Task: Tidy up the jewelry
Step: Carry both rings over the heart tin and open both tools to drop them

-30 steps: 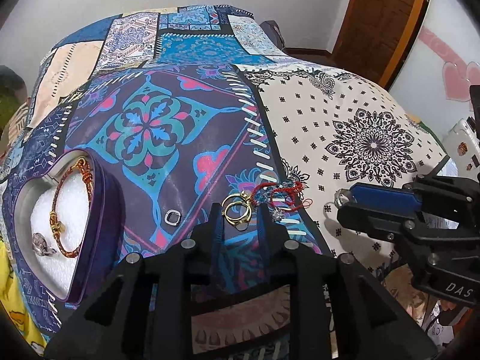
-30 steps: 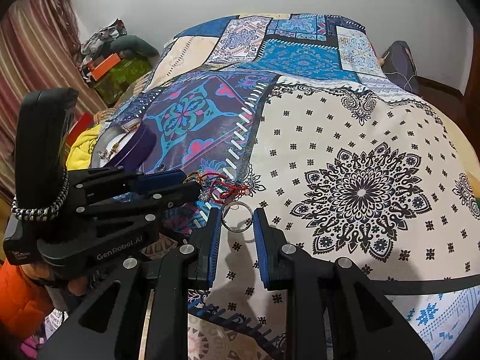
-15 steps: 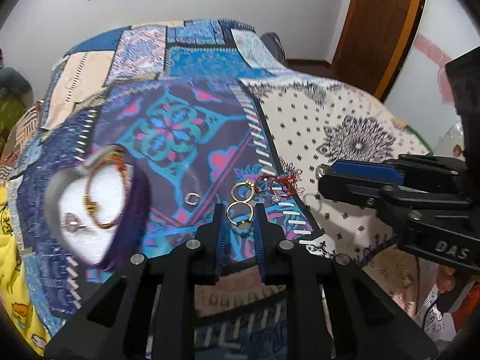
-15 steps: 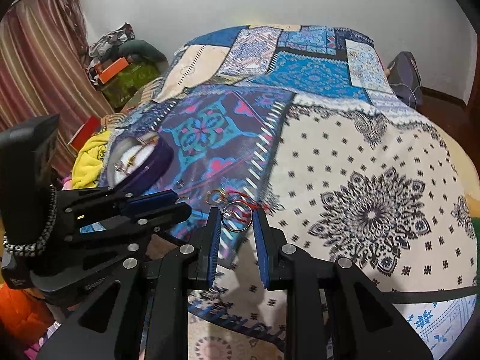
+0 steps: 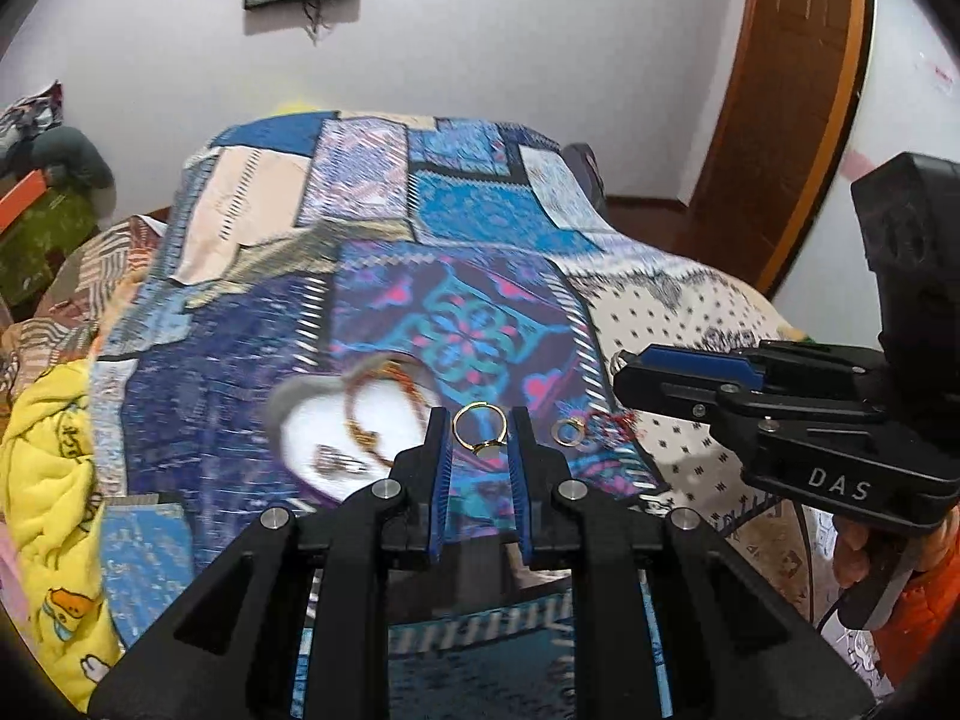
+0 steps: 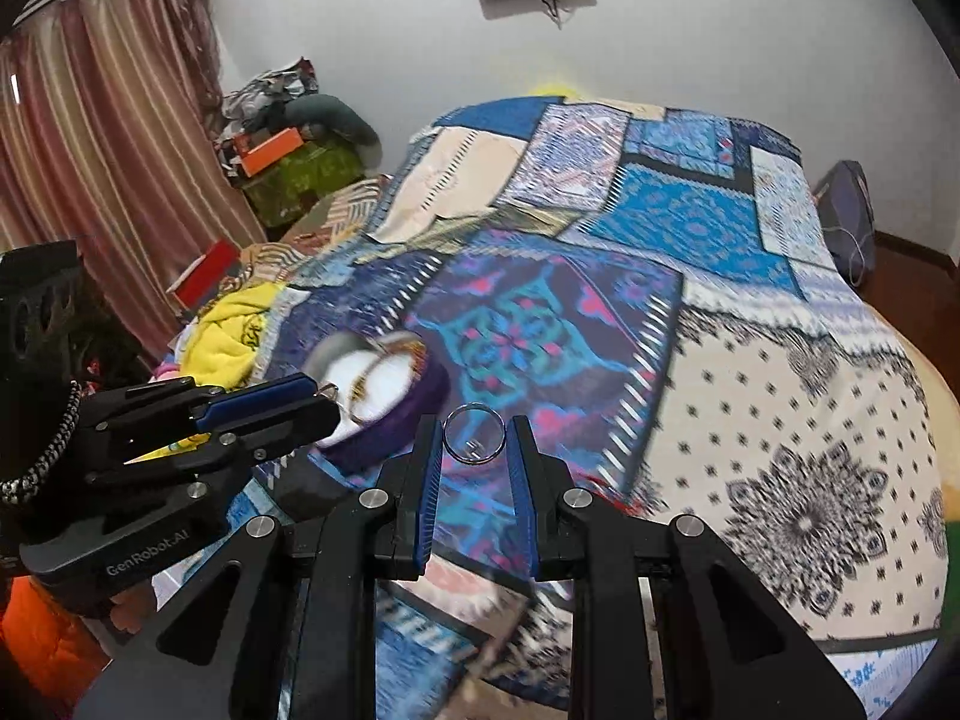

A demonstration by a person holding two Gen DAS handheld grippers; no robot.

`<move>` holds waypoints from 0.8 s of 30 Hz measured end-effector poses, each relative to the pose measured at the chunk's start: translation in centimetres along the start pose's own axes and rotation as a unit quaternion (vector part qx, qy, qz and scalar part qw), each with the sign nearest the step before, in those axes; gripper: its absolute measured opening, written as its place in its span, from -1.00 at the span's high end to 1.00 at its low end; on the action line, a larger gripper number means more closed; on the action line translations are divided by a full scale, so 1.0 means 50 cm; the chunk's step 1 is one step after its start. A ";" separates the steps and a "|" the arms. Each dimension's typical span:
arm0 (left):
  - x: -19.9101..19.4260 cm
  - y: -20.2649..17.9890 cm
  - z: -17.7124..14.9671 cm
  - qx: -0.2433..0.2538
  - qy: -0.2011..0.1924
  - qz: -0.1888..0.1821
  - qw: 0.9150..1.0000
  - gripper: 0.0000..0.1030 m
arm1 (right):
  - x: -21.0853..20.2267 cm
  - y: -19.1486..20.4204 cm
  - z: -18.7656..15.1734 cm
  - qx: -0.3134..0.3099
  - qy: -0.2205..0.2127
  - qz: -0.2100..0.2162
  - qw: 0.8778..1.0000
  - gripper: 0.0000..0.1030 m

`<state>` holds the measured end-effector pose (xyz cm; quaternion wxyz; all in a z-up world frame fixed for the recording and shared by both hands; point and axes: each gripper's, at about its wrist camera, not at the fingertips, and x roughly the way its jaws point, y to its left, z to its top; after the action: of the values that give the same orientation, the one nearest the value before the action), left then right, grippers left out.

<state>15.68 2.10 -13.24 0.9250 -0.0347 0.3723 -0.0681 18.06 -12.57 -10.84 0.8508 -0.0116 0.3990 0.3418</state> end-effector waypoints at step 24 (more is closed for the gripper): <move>0.042 0.154 0.001 -0.040 0.002 0.013 0.999 0.66 | 0.149 0.080 0.047 -0.044 0.043 0.027 0.998 0.62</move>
<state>18.00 9.38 -15.50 0.9229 -0.0669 0.3769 -0.0406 20.61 -4.56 -13.33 0.8218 -0.0531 0.4199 0.3815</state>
